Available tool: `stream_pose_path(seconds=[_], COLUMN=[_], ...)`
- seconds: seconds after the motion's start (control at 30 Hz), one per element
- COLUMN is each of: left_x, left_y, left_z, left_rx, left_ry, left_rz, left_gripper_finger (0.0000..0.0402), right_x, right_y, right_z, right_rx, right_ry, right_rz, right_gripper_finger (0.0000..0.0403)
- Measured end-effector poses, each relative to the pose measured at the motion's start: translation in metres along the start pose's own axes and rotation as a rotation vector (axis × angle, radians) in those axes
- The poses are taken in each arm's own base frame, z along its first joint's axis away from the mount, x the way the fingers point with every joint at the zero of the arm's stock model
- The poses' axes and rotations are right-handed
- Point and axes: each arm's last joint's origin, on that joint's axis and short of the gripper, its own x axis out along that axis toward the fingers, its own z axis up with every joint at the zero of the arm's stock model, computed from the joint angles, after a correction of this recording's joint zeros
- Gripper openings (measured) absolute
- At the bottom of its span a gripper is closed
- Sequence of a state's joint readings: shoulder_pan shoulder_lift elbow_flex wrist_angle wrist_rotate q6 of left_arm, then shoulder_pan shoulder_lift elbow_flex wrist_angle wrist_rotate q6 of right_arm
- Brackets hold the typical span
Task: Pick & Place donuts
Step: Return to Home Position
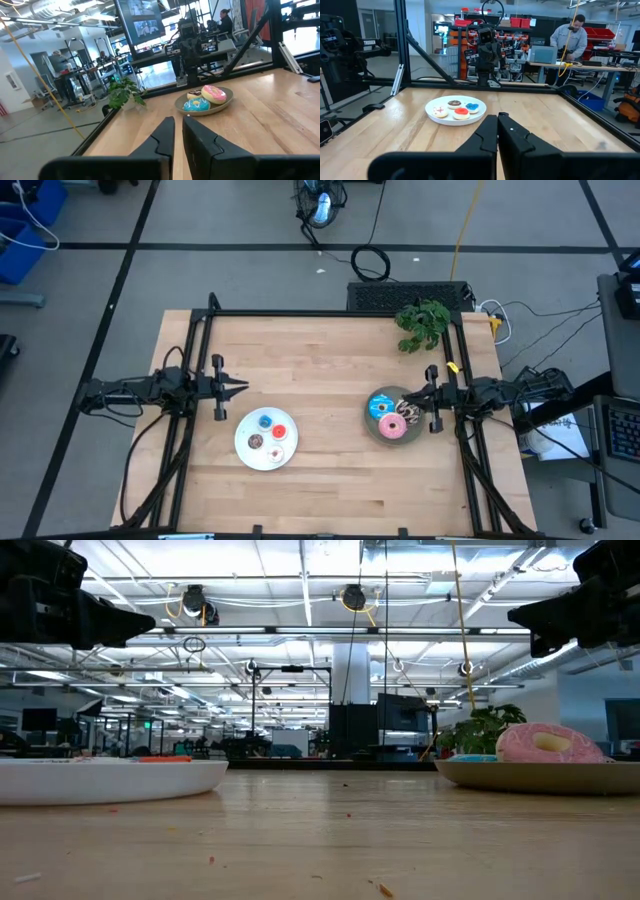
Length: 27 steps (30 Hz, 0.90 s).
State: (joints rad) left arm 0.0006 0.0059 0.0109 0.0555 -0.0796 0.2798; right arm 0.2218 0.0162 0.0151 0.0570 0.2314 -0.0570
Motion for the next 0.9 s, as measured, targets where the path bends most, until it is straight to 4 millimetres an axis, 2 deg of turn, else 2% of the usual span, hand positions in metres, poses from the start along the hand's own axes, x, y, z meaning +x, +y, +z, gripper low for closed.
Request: stream_pose_path(seconds=[0.9], left_x=[0.0000], left_y=[0.0000], left_z=[0.0000], left_rx=[0.000], left_ry=[0.000], left_rz=[0.000], left_gripper_finger=[0.0035], right_x=[0.0000], right_y=[0.0000], right_z=[0.0000], right_rx=[0.000], right_ry=[0.000], right_rz=[0.000], right_gripper_finger=[0.0000])
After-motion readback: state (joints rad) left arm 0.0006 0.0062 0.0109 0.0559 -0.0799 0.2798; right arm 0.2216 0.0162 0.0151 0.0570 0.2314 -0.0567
